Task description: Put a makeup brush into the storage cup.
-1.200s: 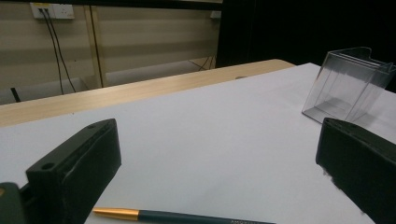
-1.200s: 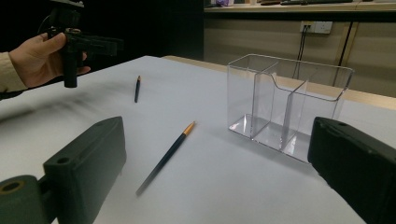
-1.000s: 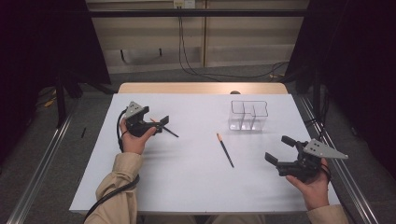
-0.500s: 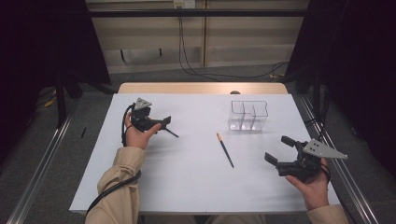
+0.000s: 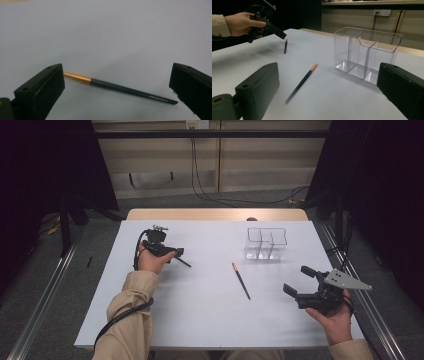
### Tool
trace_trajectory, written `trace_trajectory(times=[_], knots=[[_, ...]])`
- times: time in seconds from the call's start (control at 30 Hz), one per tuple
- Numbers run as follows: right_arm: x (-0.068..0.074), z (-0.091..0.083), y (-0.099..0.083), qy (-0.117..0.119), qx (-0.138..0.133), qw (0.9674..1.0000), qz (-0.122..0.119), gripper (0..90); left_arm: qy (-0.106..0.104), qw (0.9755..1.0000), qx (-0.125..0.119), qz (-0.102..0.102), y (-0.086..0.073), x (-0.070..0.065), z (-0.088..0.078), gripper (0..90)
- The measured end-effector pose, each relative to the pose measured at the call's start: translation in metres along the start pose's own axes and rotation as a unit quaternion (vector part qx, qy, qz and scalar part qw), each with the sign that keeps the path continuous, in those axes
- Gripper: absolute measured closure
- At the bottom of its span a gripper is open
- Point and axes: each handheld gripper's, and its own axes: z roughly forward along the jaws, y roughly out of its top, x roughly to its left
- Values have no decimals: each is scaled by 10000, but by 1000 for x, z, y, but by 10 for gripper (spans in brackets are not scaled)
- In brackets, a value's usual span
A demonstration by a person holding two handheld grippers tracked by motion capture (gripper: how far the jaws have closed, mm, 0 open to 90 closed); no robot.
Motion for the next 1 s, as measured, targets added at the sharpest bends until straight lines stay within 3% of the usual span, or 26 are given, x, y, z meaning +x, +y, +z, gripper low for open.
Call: trace_trajectory(times=[0.1, 0.23, 0.47, 0.73, 0.8, 0.87, 1.0], knots=[[1, 1, 0, 21, 9, 10000, 3, 39, 90, 9996, 155, -197, 4, -1, 2, 1], [1, 1, 0, 36, 25, 10000, -6, 39, 184, 9987, 359, -302, 7, -3, 5, 1], [0, 1, 0, 32, 18, 10000, 14, 39, 334, 9938, 810, -688, 11, -3, 14, 26], [0, 2, -1, 64, 12, 10000, 34, 39, 414, 9909, 1017, -773, 15, -6, 19, 40], [0, 1, -1, 72, 22, 10000, 36, 40, 485, 9898, 1041, -845, 15, -8, 21, 51], [0, 2, -1, 68, 18, 10000, 32, 39, 544, 9892, 1122, -773, 15, -8, 22, 60], [0, 2, -1, 81, 29, 10000, 14, 40, 689, 9877, 1147, -813, 15, -9, 24, 83]])
